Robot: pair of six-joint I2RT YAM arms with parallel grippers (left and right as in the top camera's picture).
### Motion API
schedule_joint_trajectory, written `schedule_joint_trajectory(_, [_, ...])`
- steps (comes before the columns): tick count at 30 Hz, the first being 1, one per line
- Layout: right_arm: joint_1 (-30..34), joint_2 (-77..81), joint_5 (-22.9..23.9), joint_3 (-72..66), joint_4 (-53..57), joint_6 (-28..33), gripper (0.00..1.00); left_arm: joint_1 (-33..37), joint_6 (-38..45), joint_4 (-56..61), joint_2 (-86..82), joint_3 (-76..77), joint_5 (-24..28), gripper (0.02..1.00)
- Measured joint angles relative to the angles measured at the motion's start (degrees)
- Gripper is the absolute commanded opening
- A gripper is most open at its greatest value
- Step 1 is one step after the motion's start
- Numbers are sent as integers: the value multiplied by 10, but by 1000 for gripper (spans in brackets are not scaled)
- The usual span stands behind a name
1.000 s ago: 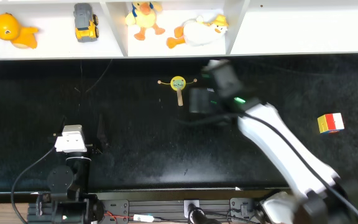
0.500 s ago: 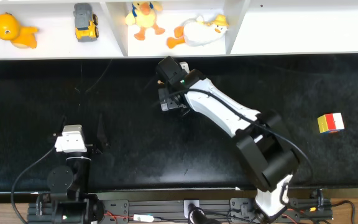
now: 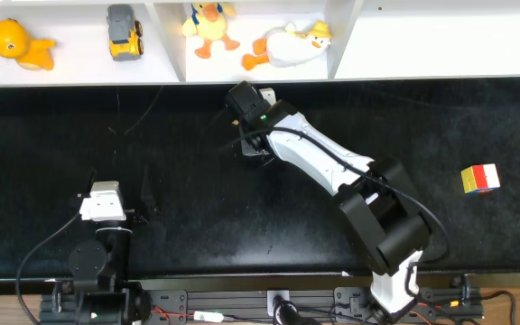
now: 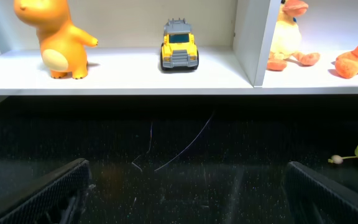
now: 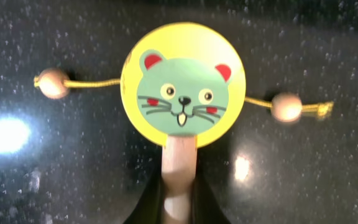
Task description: Store Toys
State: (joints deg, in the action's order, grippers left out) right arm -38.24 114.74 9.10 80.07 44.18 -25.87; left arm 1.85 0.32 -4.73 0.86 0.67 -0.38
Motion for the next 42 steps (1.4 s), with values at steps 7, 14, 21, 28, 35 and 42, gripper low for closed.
schedule_joint_trajectory(7, [0, -2, -1, -2, 2, 2, 42, 0, 0, 0, 0, 0, 0, 998])
schedule_joint_trajectory(14, [9, -150, 21, -169, -55, -5, 45, 0, 0, 0, 0, 0, 0, 998])
schedule_joint_trajectory(21, [134, -406, 54, -313, -33, -2, 42, 0, 0, 0, 0, 0, 0, 998])
schedule_joint_trajectory(28, [313, -424, 59, -261, 8, 127, 42, 0, 0, 0, 0, 0, 0, 998])
schedule_joint_trajectory(35, [351, -277, 30, -84, -3, 257, 45, 0, 0, 0, 0, 0, 0, 998])
schedule_joint_trajectory(42, [351, -121, -3, 41, -22, 311, 42, 0, 0, 0, 0, 0, 0, 998])
